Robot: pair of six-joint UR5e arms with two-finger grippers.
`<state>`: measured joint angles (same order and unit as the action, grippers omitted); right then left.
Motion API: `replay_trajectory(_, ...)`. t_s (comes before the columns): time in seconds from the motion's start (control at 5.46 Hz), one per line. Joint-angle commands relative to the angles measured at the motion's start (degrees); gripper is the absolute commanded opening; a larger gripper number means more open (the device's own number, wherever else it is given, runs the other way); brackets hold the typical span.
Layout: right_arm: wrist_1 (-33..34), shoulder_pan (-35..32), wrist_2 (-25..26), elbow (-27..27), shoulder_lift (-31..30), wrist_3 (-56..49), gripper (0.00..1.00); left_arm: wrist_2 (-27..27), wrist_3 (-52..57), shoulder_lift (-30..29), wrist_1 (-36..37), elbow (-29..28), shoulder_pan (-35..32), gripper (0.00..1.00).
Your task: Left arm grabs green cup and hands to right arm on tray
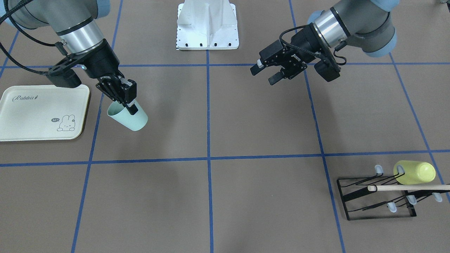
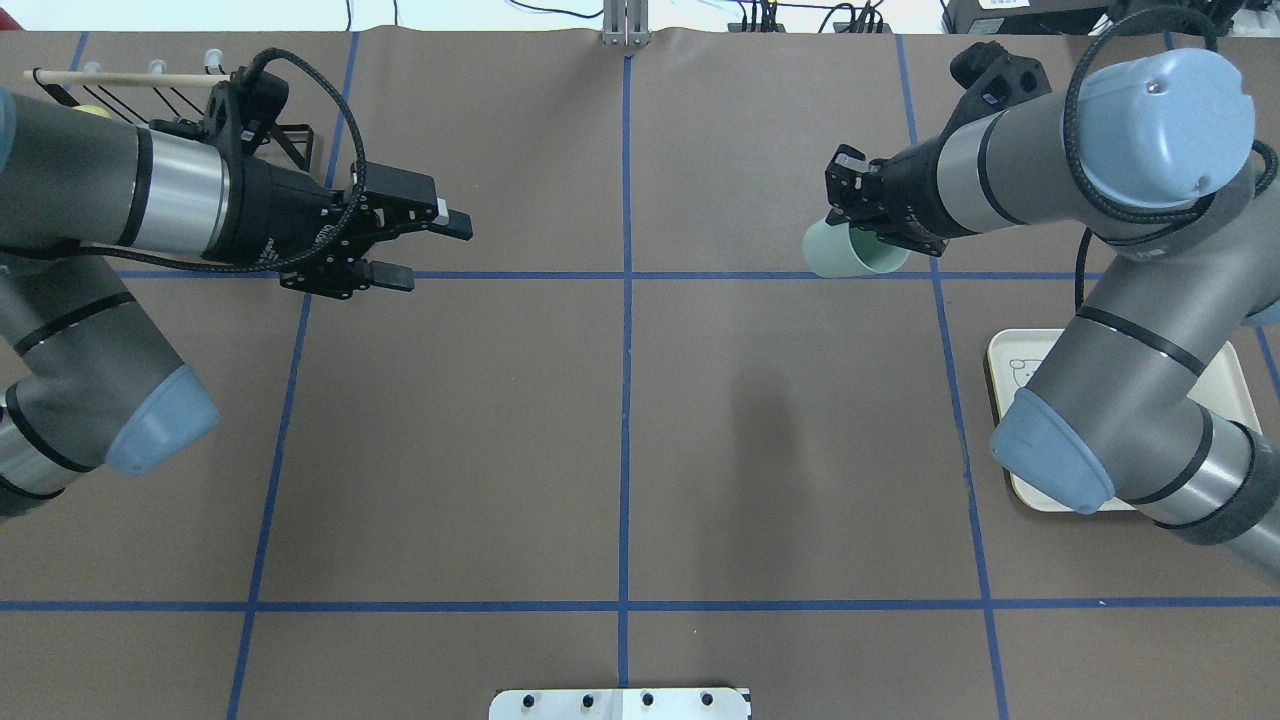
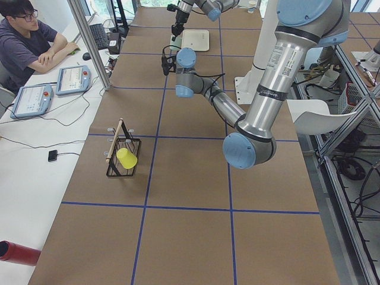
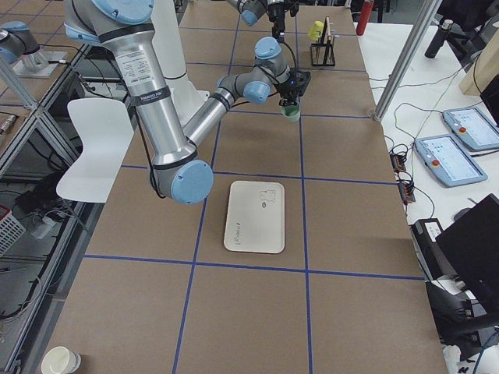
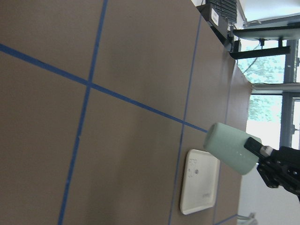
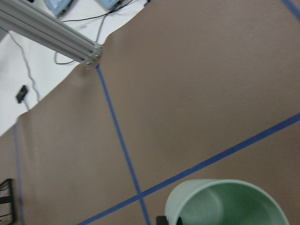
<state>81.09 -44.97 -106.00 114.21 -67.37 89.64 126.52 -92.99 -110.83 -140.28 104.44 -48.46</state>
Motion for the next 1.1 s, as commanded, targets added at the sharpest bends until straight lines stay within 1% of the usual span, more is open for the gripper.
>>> replay_trajectory(0.0,20.41,-0.90,0.27,4.42,-0.56,-16.51,0.00,0.91,24.01,5.85,15.81,1.37,-5.30,1.00)
replay_trajectory(0.18,28.08,-1.08,0.36,6.62,-1.70,-22.96,0.00,0.92,40.44,9.28,27.32,3.12,-9.16,1.00)
replay_trajectory(0.37,27.46,-1.08,0.01,10.03,-8.85,-29.29,0.00,0.92,56.61,11.66,35.52,3.31,-14.16,1.00)
replay_trajectory(0.55,25.97,-1.08,0.01,11.81,-12.92,-32.66,0.00,0.92,67.65,13.95,41.52,3.31,-18.29,1.00)
replay_trajectory(0.73,14.21,-1.08,-0.43,11.56,-20.97,-35.91,0.00,0.57,82.81,14.84,48.54,2.36,-23.90,1.00)
replay_trajectory(0.92,4.44,-1.86,-1.30,10.17,-27.84,-37.51,0.00,0.48,93.15,15.03,54.27,1.21,-30.05,1.00)
